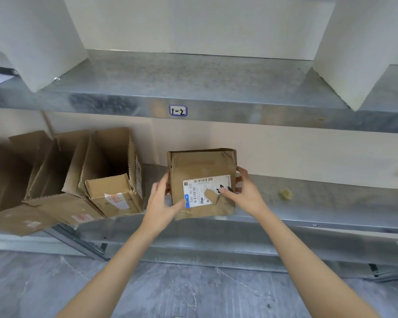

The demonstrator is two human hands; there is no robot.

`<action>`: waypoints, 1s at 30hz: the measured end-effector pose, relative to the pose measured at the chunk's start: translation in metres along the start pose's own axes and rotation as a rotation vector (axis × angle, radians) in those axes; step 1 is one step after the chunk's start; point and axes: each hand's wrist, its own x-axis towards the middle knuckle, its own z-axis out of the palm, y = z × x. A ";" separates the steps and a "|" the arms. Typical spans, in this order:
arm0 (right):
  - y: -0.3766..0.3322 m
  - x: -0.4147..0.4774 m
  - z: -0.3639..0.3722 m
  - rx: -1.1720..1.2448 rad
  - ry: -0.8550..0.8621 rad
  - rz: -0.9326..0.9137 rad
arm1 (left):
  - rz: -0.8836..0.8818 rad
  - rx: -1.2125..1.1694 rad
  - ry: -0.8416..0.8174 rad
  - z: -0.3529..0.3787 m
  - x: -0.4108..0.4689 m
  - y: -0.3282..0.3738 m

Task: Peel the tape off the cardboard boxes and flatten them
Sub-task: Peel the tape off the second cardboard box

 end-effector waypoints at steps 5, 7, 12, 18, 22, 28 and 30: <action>-0.009 -0.003 0.000 0.155 0.038 0.056 | -0.039 -0.094 -0.009 -0.007 0.001 0.013; -0.012 -0.004 -0.003 0.251 0.045 0.103 | -0.068 -0.137 -0.015 -0.008 0.001 0.018; -0.015 -0.005 -0.008 0.360 0.028 0.127 | -0.090 -0.120 -0.048 -0.011 0.005 0.017; -0.016 -0.007 -0.010 0.293 0.049 0.049 | -0.041 -0.051 -0.084 -0.015 0.009 0.017; -0.016 -0.005 -0.005 0.226 0.081 -0.021 | -0.016 -0.060 -0.039 -0.007 0.010 0.021; -0.021 -0.001 -0.006 0.182 0.200 0.016 | -0.007 -0.099 0.010 -0.002 0.011 0.031; -0.020 0.001 -0.007 0.136 0.217 0.022 | -0.015 -0.083 -0.004 0.000 0.013 0.034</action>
